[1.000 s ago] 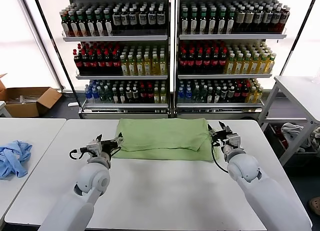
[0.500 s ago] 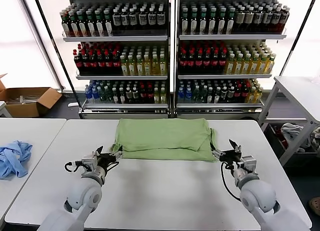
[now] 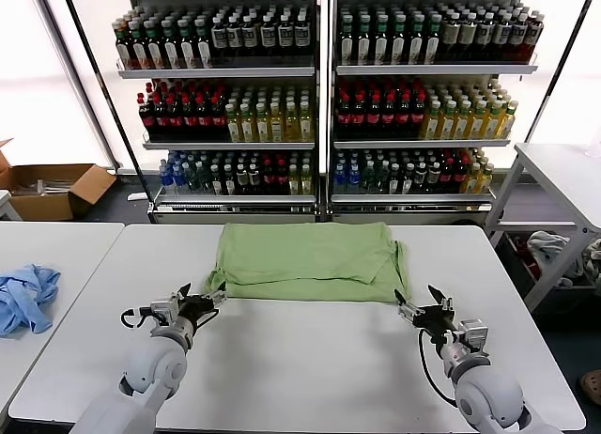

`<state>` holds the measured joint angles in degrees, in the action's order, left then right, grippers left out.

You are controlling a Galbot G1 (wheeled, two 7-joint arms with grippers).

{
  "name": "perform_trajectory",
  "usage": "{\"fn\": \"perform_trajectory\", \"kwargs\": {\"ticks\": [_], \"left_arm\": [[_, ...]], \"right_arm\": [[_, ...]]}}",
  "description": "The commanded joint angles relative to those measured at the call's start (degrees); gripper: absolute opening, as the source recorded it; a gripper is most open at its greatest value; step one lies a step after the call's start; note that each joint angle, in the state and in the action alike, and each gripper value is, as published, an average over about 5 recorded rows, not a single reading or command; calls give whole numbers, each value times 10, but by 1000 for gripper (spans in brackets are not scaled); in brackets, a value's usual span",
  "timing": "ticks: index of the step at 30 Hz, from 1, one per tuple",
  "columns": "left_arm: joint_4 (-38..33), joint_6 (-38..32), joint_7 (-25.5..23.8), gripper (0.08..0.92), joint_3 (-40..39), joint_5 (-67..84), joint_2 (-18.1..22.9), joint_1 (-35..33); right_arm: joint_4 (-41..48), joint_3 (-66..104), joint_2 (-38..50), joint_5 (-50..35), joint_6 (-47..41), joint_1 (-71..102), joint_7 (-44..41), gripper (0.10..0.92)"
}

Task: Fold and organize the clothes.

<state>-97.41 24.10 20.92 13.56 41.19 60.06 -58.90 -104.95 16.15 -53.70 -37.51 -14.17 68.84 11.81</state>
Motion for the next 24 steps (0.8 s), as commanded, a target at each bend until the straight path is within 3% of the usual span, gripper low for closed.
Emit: {"fn": "perform_trajectory", "kwargs": {"ticks": [1,13,24], "left_arm": [[32,-6,-8,823,0,2,3,6],[42,-12,-10,808,-9,4,7,12],[46,-14,-11,620,-19,1,10,16]], "right_arm": [[15,-4,-1,-1,8,-3,-3,707],[49,-26,-16,13,7,-31,-5,605],[79,-47,-24,22,5,-62,-6,448]]}}
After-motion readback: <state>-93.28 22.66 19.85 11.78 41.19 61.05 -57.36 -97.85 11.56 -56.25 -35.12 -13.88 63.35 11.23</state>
